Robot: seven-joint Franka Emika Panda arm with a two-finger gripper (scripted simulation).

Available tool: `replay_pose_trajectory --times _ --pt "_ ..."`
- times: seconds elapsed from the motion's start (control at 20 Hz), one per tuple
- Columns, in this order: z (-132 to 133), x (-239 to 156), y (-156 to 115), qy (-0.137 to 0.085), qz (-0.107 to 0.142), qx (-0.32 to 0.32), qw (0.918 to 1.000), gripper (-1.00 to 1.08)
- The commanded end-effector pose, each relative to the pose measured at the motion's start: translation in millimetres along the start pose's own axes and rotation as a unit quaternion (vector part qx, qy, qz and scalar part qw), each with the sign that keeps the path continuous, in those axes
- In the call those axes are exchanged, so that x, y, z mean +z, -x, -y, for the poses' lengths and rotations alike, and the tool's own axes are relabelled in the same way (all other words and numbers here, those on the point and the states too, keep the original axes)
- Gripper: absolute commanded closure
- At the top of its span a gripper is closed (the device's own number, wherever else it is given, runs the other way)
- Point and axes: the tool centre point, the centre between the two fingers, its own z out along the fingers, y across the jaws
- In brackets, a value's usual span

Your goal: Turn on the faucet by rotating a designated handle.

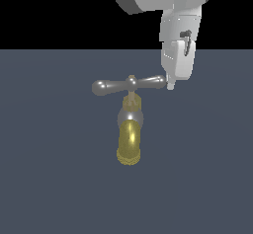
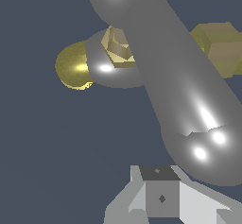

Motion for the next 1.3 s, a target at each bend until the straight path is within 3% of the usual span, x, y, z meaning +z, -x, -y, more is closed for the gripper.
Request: replay_pose_trajectory --times 0.0,0.05,1.25 --pt "-8 -2 -5 0.004 0.000 -0.005 1.0000 1.08" --pt "-2 0 0 0.000 0.000 0.000 1.0000 1.08" --pt "-76 -2 -55 0.004 0.000 -0.005 1.0000 1.08"
